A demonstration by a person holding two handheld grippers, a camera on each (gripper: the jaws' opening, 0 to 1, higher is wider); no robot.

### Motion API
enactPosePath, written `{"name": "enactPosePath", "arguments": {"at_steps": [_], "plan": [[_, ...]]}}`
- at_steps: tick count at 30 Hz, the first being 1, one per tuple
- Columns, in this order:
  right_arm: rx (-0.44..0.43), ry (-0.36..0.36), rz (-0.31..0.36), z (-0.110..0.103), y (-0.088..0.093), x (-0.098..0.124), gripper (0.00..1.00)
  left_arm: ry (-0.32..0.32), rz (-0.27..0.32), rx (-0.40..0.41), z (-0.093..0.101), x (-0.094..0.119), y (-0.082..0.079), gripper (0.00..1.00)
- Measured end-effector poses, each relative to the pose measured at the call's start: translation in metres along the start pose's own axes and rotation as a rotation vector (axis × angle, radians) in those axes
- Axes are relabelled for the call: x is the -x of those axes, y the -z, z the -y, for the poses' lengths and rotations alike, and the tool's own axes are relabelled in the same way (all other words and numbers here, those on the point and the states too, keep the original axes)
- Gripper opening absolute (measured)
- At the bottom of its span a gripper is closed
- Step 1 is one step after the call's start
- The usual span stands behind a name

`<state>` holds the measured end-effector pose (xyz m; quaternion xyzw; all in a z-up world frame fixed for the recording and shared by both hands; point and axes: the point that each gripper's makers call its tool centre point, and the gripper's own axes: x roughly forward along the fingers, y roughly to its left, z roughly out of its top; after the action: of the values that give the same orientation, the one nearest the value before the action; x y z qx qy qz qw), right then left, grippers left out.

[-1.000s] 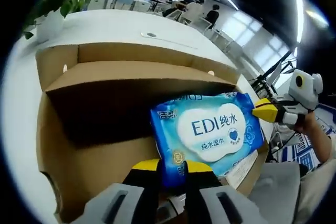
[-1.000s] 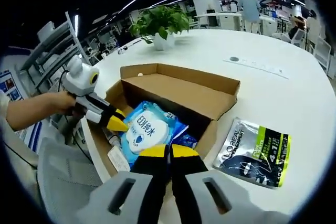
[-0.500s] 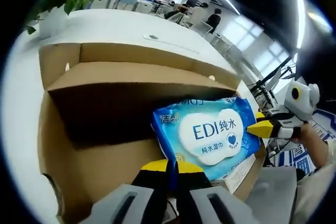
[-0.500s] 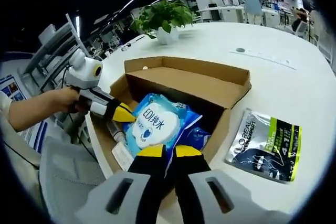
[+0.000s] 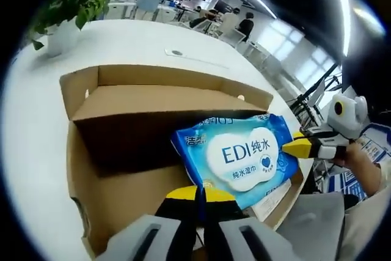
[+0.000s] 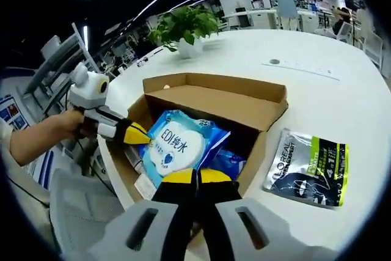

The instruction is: Operate the shoe box by opening the lid, removing the specified soft item, and placing it in the target area until the item is outside and the box remains undamaged.

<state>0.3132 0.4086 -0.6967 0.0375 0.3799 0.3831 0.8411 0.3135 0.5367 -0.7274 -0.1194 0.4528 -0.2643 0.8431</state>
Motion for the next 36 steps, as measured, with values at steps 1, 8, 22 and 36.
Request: {"name": "enactPosePath", "arguments": {"at_steps": [1,8,22,36], "plan": [[0.0,0.0,0.001,0.0,0.0,0.001,0.0,0.0,0.003,0.0,0.001,0.001,-0.001,0.0],[-0.031,-0.014,0.014,0.0,-0.006,0.013,0.0,0.008,0.018,-0.026,0.014,0.014,-0.009,0.0],[-0.05,0.003,0.032,0.013,-0.011,0.037,0.0,0.013,0.027,-0.075,0.041,0.018,-0.024,0.0],[-0.065,0.052,0.045,0.043,-0.013,0.065,0.0,0.035,0.016,-0.12,0.074,0.001,-0.038,0.0]]}}
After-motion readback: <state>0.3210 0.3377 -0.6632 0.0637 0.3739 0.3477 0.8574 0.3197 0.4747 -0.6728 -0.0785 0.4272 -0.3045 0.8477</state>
